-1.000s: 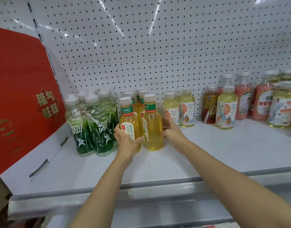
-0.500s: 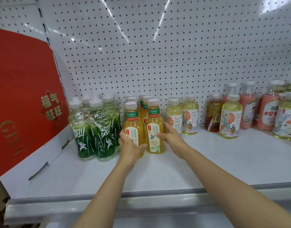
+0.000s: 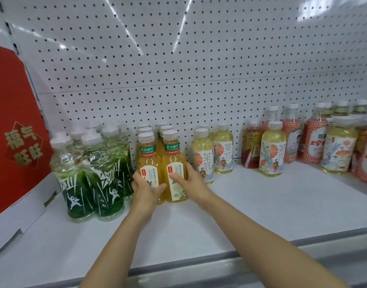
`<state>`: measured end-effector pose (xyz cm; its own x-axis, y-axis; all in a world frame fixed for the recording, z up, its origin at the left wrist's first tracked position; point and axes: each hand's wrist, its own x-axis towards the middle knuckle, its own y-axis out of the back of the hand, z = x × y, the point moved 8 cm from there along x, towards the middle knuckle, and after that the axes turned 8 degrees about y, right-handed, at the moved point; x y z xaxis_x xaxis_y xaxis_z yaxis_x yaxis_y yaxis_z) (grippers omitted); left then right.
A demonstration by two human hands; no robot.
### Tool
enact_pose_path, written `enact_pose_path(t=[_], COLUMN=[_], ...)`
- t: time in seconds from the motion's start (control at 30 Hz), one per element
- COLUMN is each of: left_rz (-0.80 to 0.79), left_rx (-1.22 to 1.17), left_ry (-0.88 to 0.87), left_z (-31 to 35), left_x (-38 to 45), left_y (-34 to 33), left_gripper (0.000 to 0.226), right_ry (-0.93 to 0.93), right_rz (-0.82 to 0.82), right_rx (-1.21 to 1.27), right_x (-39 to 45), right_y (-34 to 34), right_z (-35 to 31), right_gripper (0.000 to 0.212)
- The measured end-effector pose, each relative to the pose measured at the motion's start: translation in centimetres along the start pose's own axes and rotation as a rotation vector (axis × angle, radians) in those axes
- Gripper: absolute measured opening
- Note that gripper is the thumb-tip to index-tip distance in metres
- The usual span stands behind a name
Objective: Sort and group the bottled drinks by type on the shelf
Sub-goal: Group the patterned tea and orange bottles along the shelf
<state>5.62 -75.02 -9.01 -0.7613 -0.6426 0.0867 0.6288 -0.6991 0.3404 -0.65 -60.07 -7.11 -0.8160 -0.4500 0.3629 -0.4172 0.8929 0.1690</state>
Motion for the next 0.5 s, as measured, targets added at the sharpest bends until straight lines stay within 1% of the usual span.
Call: enact_pose_path(t=[0.13, 0.2, 0.27, 0.33, 0.4, 0.43, 0.5], left_rz=[0.015, 0.042, 0.156, 0.333, 0.459, 0.481, 0.451], left_rx=[0.047, 0.098, 0.207, 0.309, 0.408, 0.443, 0.486], left_ry=[0.013, 0.024, -0.035, -0.225, -0.463, -0.556, -0.676], left_z=[0.0, 0.4, 1.7, 4.4, 7.4, 8.6, 10.3], left_x=[-0.1, -0.8, -2.0, -4.2, -6.8, -7.8, -9.2], left_y=[0.2, 0.8, 1.7, 2.8, 2.5, 1.8, -0.4], left_gripper=[0.083, 0.088, 0.098, 0.099, 0.092, 0.087, 0.078], right_ry=[0.023, 0.057, 0.107, 0.177, 0.247, 0.268, 0.292], right_rz=[0.028, 0.042, 0.079, 0.132, 0.176, 0.198, 0.229], right_rx=[-0.113, -0.226, -0.381, -0.558, -0.698, -0.756, -0.859], right_x=[-0.6, -1.0, -1.8, -2.8, -4.2, -4.9, -6.3], right_y=[0.3, 0.8, 2.1, 4.1, 6.4, 7.6, 10.1], right_z=[-0.7, -0.9, -1.5, -2.3, -3.3, -3.8, -4.4], right_gripper=[0.046, 0.046, 0.052, 0.06, 0.057, 0.054, 0.05])
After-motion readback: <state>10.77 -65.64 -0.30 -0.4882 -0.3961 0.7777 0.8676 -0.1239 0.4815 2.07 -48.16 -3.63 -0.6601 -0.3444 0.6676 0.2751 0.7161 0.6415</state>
